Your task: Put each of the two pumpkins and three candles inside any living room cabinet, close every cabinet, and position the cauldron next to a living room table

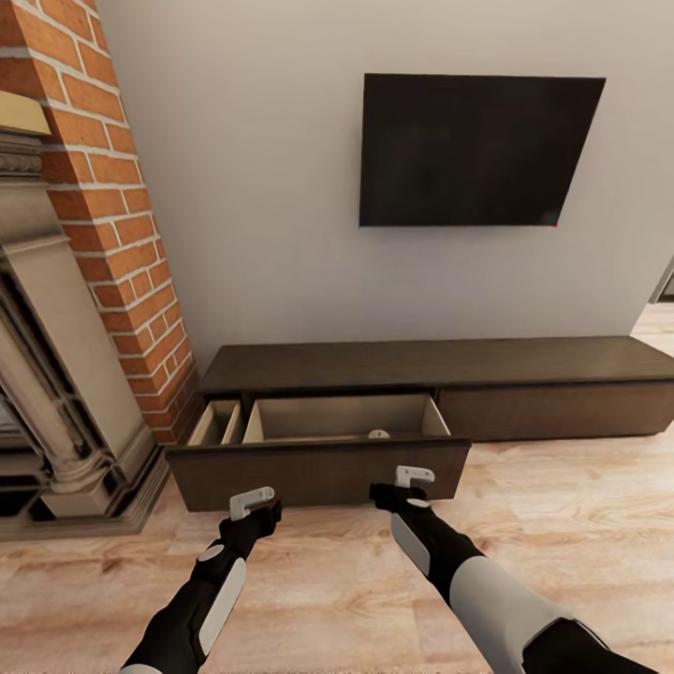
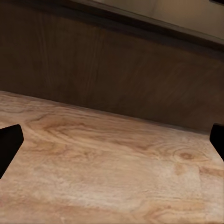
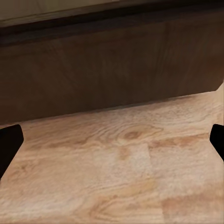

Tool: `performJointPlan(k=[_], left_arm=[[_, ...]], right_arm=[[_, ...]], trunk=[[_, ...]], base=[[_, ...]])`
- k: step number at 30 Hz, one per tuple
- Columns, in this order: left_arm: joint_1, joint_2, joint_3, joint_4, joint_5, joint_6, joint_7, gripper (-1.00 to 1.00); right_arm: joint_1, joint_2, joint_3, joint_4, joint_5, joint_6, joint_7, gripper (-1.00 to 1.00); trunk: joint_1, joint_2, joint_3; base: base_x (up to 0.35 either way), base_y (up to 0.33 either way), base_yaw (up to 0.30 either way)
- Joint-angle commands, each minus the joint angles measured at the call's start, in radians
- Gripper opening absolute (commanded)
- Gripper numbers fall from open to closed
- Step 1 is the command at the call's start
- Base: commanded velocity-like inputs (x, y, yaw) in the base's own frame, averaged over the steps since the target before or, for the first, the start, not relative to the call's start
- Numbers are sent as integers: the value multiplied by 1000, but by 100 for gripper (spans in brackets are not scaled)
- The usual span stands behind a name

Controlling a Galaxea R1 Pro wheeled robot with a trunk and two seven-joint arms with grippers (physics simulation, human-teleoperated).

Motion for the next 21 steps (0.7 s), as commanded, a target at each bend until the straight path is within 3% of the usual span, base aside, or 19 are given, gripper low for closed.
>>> performJointPlan(k=[1,12,21], left_arm=[[0,-1,0,0,0,1,0,100],[0,-15,-3,0,0,9,-3,100],[1,-15,-70,-7,-2,14,-2,100]], right_arm=[[0,0,3,4,0,-16,3,100],[0,0,22,22,7,-98,80,100],[0,-1,44,34,5,-133,85,100]], trunk=[[4,-7,-3],[46,-84,-38],[81,-147,-66]], base=[[0,0,0],[0,0,0],[0,0,0]])
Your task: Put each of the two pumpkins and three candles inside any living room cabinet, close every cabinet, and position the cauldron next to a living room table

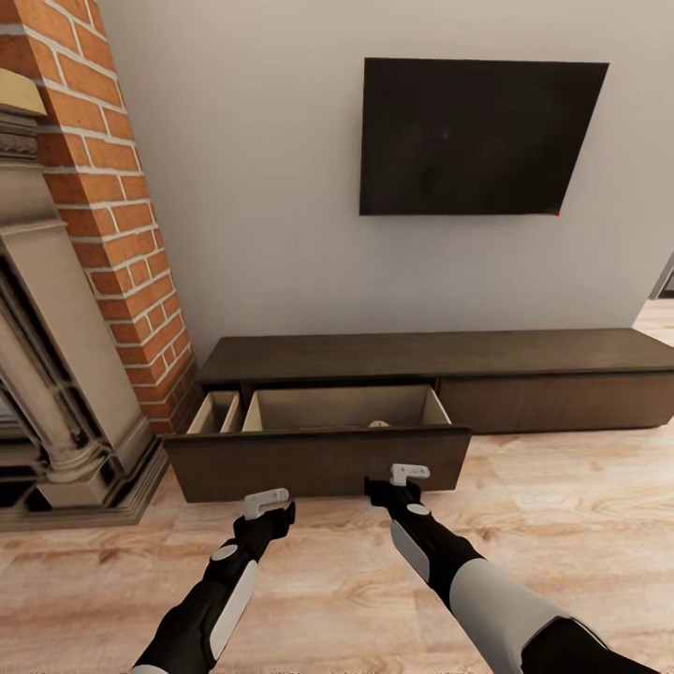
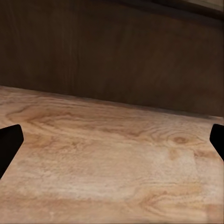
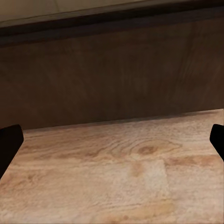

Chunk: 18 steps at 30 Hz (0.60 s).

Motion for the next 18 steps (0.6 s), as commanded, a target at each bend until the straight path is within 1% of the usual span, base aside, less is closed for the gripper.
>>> performJointPlan(k=[1,11,18], left_arm=[[0,0,-2,0,0,0,0,100],[0,0,-2,0,1,-1,0,100],[-1,5,4,-1,2,-2,6,100]], right_arm=[[0,0,1,0,0,0,0,100],[0,1,1,2,0,1,0,100],[0,1,1,2,0,1,0,100]], trunk=[[4,-7,-3],[42,-77,-35],[69,-126,-56]], base=[[0,0,0],[0,0,0],[0,0,0]])
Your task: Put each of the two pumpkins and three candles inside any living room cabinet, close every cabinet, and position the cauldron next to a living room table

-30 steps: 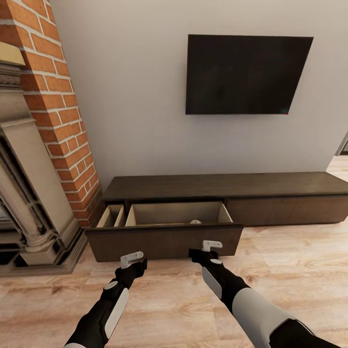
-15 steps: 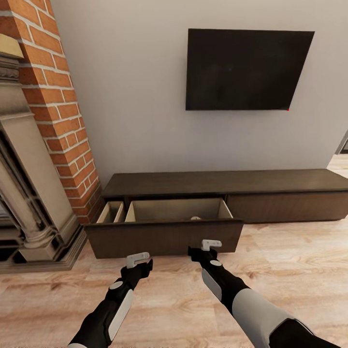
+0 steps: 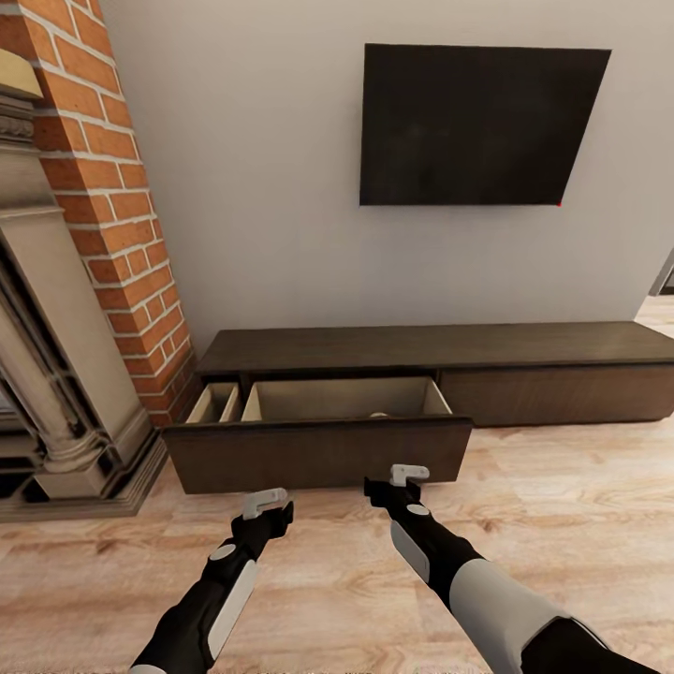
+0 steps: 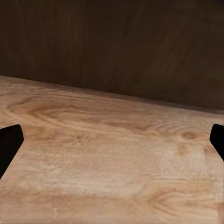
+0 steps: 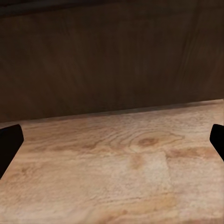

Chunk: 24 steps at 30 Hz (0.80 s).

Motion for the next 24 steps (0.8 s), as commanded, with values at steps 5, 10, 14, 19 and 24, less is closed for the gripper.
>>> performJointPlan(k=[5,10,14,19,24], left_arm=[[0,5,2,-1,4,-1,28,100],[0,3,7,-1,9,-7,99,100],[0,-3,11,-1,10,-12,136,100],[0,-4,10,-1,11,-5,145,100],[1,-3,10,-1,10,-2,145,100]], right_arm=[[0,-1,0,0,0,0,0,100],[0,-1,0,0,0,0,0,100],[0,0,1,0,0,3,-1,100],[0,8,36,0,0,0,-7,100],[0,4,48,0,-2,-1,-9,100]], trunk=[[19,-35,-16],[31,-56,-25],[31,-56,-25],[31,-56,-25],[31,-56,-25]], base=[[0,0,0],[0,0,0],[0,0,0],[61,0,0],[217,0,0]])
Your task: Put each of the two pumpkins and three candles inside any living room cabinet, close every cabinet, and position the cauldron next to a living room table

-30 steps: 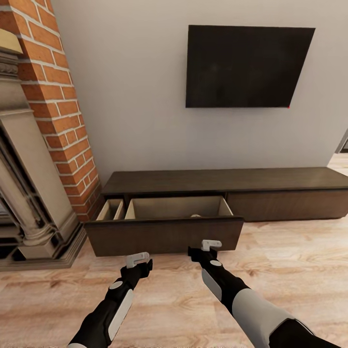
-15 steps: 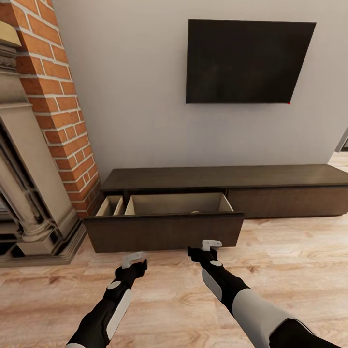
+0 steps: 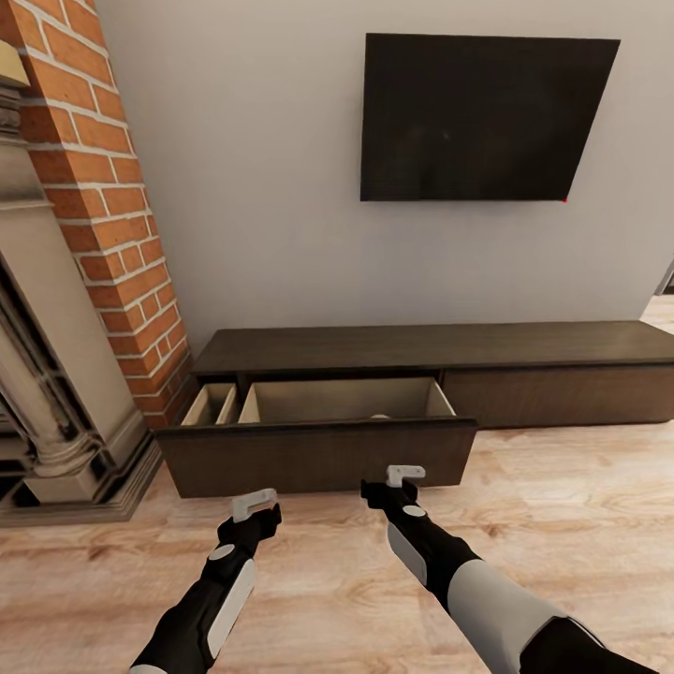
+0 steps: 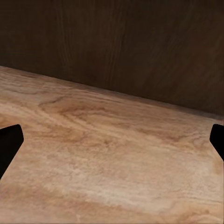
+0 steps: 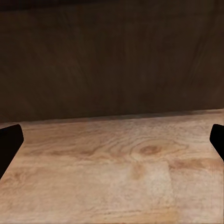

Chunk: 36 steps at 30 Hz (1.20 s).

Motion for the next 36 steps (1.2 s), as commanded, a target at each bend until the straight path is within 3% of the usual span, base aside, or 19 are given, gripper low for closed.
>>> performJointPlan(k=[1,18,26,32,36], left_arm=[[0,0,0,0,0,0,0,100],[0,2,0,0,0,-1,1,100],[-1,-1,0,0,0,-8,1,100],[-1,0,0,0,0,-7,0,100],[0,2,0,0,0,-6,0,100]], right_arm=[[0,0,0,0,0,0,0,100],[0,-3,1,7,-4,2,4,100],[0,-5,1,16,-5,6,6,100],[0,-4,1,48,-5,7,7,100],[0,-5,0,55,-5,7,7,100]], trunk=[[0,0,0],[0,0,0],[0,0,0],[23,-42,-19],[25,-43,-34]], base=[[252,0,0],[301,0,0],[62,0,0],[2,0,0],[0,0,0]])
